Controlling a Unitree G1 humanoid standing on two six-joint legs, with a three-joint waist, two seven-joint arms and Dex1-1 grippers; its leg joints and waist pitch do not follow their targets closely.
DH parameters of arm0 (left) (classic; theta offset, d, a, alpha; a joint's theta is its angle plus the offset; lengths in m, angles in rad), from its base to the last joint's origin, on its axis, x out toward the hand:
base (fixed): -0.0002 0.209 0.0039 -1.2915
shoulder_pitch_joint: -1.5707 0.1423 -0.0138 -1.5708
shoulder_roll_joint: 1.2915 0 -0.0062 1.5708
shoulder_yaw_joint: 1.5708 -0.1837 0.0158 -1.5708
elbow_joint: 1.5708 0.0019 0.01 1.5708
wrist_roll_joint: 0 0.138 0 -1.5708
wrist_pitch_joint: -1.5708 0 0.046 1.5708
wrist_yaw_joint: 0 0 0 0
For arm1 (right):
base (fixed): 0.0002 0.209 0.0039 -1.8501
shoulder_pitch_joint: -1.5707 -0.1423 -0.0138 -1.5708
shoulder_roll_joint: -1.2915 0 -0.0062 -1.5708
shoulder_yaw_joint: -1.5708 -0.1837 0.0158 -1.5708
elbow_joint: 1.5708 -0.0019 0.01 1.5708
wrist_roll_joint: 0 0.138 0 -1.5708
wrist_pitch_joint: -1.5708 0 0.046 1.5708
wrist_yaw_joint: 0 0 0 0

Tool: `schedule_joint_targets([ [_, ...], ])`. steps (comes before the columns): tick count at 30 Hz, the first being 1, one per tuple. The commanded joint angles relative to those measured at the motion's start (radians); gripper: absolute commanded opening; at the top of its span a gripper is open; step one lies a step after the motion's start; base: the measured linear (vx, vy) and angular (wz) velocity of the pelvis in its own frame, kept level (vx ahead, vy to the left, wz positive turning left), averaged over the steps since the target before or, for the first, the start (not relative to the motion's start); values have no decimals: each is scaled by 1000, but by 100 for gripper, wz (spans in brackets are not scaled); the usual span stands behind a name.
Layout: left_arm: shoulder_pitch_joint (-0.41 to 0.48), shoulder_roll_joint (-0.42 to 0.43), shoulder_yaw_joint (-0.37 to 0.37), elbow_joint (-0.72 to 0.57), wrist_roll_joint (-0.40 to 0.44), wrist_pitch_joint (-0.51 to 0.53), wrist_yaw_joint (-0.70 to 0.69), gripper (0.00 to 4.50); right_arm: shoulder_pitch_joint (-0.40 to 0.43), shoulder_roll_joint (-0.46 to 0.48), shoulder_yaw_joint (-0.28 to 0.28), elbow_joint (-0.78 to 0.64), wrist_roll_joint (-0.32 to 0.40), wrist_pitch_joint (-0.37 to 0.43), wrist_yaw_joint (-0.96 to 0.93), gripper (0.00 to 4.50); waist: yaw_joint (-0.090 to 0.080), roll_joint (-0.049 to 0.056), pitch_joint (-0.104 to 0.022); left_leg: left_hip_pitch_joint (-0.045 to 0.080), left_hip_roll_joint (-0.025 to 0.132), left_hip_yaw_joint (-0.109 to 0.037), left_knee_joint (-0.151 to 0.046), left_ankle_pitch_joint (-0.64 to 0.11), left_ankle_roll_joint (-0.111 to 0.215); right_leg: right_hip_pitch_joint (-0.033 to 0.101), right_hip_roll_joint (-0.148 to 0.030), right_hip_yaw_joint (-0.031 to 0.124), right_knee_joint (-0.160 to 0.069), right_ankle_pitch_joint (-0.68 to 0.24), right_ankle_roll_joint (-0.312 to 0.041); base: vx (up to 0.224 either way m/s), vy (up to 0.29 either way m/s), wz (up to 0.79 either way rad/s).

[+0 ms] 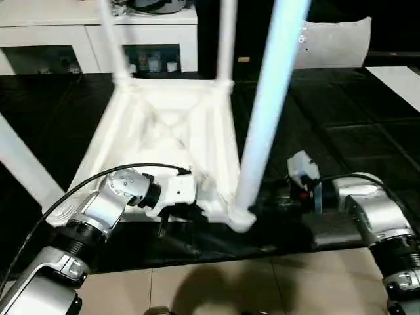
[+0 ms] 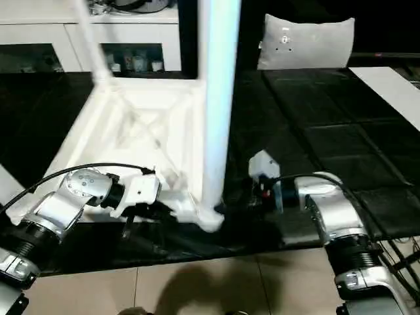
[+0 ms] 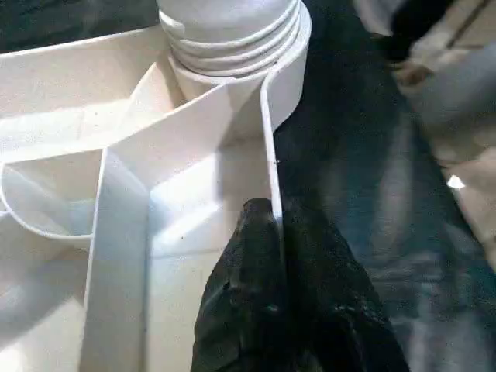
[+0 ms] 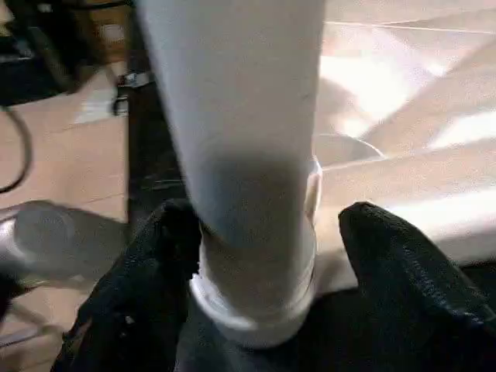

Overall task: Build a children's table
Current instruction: Rotate leg to tighten

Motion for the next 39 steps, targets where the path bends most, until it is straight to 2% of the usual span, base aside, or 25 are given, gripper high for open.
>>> schedule_joint_targets([
  [1,-28,-10,-58,-7,7,-51,-61,0,-21,5,12,8,3,0,18,282,-5,-6,-74,3,28,3,-66,-165,75,63,-56,53,-57,-309,-167,0,0,0],
  [8,-34,-20,-52,19,8,-72,-82,0,-6,21,39,-9,21,29,60,212,-4,-9,-74,1,26,2,-67,-165,65,65,-55,52,-60,-331,-151,0,0,0],
  [14,-24,-22,-41,20,-7,-55,-67,0,7,22,28,-25,45,62,66,200,-3,-10,-74,3,27,2,-67,-164,61,64,-57,52,-60,-348,-143,0,0,0],
  [17,-11,-32,-22,3,-14,0,-27,0,25,31,7,-57,74,100,38,198,-2,-11,-73,3,27,3,-67,-161,62,65,-57,53,-60,-345,-145,0,0,0],
  [18,-5,-42,-9,-11,-17,41,3,0,34,42,-4,-72,78,115,2,198,-2,-13,-73,3,28,3,-67,-158,60,65,-57,54,-59,-341,-144,0,0,0],
  [19,8,-66,20,-52,-30,143,67,0,49,76,-19,-91,52,131,-111,198,-5,-11,-70,2,31,2,-70,-159,54,63,-58,55,-57,-348,-145,0,0,0],
  [20,11,-73,28,-64,-33,170,85,0,52,87,-21,-94,40,135,-149,198,-6,-12,-67,2,30,1,-72,-167,49,63,-57,52,-62,-371,-137,0,0,0],
  [22,19,-92,41,-101,-34,241,130,0,51,125,-34,-88,7,139,-259,198,-17,-13,-62,6,18,0,-71,-204,31,60,-58,44,-84,-513,-87,0,0,0],
  [23,23,-113,52,-127,-35,293,173,0,45,163,-48,-77,-7,144,-343,198,-22,-14,-62,3,17,-1,-71,-203,22,63,-59,43,-83,-528,-76,0,0,0],
  [24,27,-128,60,-144,-36,327,203,0,41,189,-59,-70,-16,148,-400,198,-36,-15,-60,-2,13,-4,-71,-211,13,64,-58,37,-91,-564,-56,0,0,0],
  [25,27,-145,69,-154,-36,355,234,0,38,207,-63,-65,-27,154,-444,198,-42,-13,-62,-2,13,-7,-71,-218,8,67,-59,34,-91,-572,-47,0,0,0],
  [26,27,-175,77,-167,-28,392,285,0,34,238,-66,-56,-51,159,-516,197,-58,-17,-62,-8,9,-7,-69,-219,10,67,-55,30,-97,-580,-30,0,0,0],
  [27,26,-191,81,-172,-22,408,311,0,33,253,-66,-52,-64,160,-550,196,-69,-17,-61,-2,5,-6,-66,-224,12,60,-53,28,-104,-589,-26,0,0,0],
  [28,24,-215,83,-175,-9,434,353,0,28,278,-73,-45,-75,174,-606,196,-80,-17,-62,-6,3,-7,-63,-225,20,63,-53,26,-104,-594,-23,0,0,0],
  [32,-2,-318,90,-153,48,504,521,0,-2,381,-128,6,-86,231,-844,196,-97,-19,-62,0,0,-3,-58,-223,41,52,-48,25,-113,-596,-26,0,0,0],
  [33,-12,-338,88,-142,62,513,559,0,-6,404,-136,17,-90,213,-880,196,-97,-17,-63,3,0,-3,-58,-226,45,50,-49,23,-113,-596,-28,0,0,0],
  [35,-26,-353,81,-129,84,517,600,0,-8,430,-143,26,-96,183,-908,196,-95,-12,-66,0,3,-5,-60,-220,49,52,-49,25,-109,-571,-31,0,0,0],
  [36,-29,-352,78,-126,89,516,604,0,-8,432,-144,27,-97,177,-910,251,-97,-14,-66,0,4,-4,-60,-222,53,50,-49,27,-108,-548,-38,0,0,0],
  [39,-32,-338,74,-125,107,512,613,0,-5,433,-159,18,-93,166,-914,274,-95,-12,-69,-8,11,-7,-66,-198,66,59,-49,35,-90,-454,-76,0,0,0],
])
